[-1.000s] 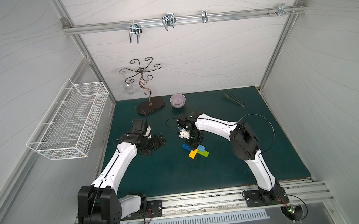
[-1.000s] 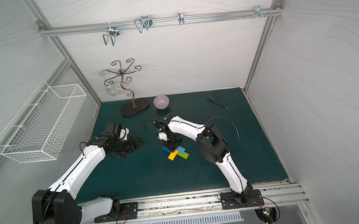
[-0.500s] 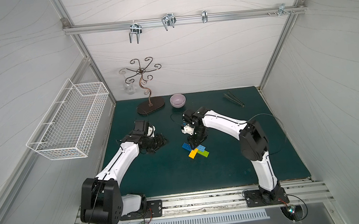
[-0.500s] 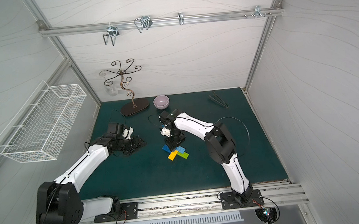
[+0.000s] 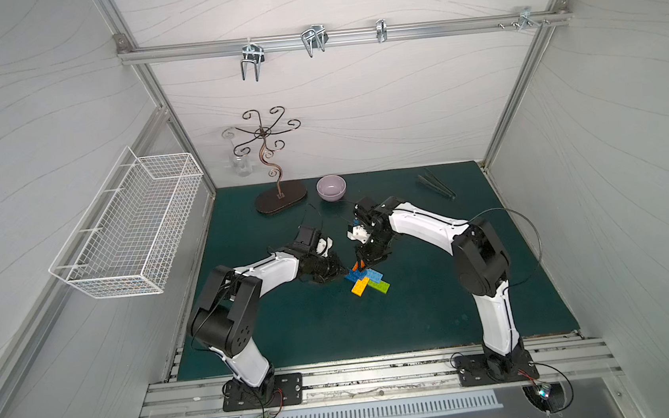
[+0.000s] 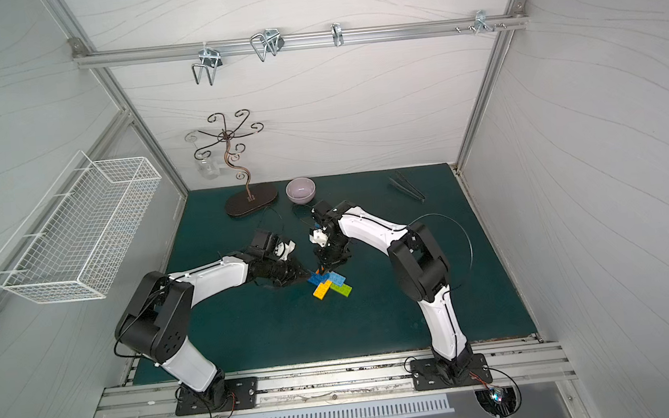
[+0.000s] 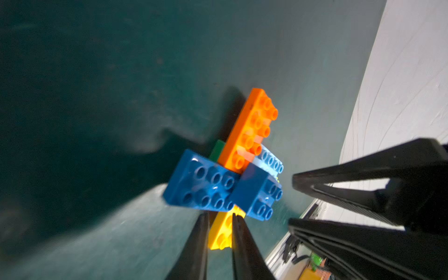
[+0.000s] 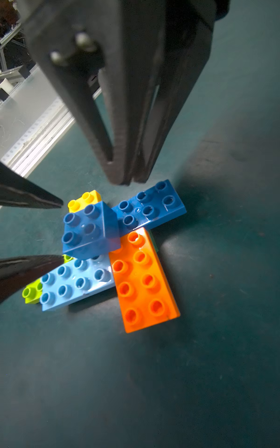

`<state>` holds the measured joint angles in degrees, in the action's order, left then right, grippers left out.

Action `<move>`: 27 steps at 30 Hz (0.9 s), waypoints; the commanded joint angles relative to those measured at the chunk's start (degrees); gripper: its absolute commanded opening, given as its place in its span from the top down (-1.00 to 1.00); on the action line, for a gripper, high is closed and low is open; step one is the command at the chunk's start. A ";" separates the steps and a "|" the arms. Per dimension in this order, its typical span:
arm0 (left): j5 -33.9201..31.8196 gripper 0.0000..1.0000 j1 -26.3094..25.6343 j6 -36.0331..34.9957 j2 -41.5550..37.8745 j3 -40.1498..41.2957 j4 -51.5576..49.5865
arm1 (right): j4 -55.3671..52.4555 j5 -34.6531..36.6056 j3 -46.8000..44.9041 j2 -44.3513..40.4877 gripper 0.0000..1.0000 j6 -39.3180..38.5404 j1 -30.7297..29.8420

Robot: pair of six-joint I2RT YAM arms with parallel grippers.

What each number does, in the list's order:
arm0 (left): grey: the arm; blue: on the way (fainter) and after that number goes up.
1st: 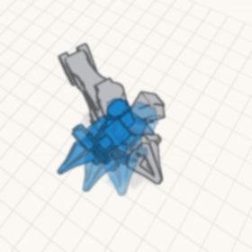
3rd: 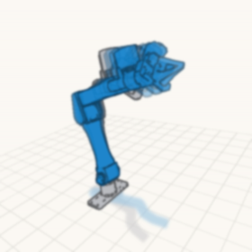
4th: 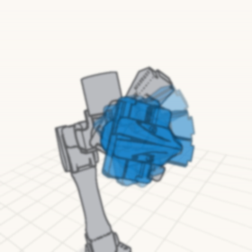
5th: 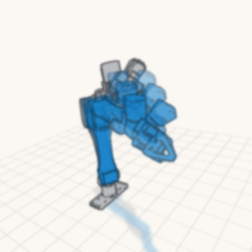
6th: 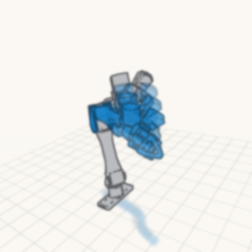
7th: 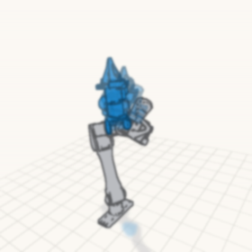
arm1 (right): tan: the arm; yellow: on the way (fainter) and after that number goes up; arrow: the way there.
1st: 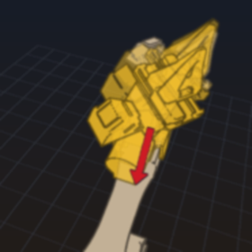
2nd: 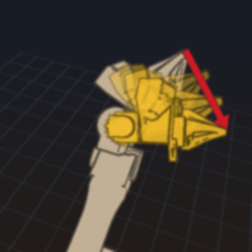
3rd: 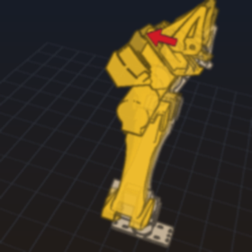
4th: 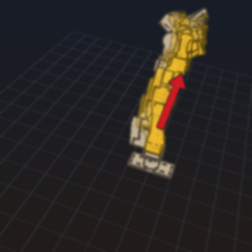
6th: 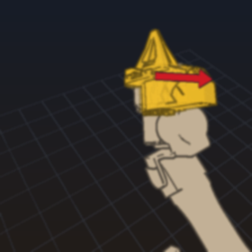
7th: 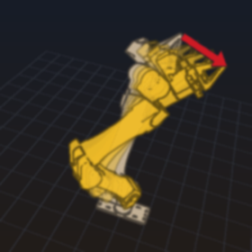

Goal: Assemble a small pinwheel with lego
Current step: Assemble the lego brick with the lego brick.

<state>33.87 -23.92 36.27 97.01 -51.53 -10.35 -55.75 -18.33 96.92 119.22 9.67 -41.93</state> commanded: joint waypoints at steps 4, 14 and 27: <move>1.36 0.58 -1.56 -0.11 1.43 -3.64 4.43 | 0.28 -0.49 -0.77 1.74 0.39 -0.23 0.13; 3.69 0.75 -2.91 1.11 6.61 -4.91 5.81 | 0.55 0.78 -1.74 3.43 0.47 -1.01 0.69; 1.38 0.86 -2.79 1.33 4.62 -3.82 4.29 | 0.49 -2.84 1.15 4.75 0.55 -8.61 1.64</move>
<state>36.36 -26.33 37.95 103.79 -54.63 -5.26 -55.46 -20.29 96.55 121.73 5.17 -40.71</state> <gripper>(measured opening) 0.063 0.228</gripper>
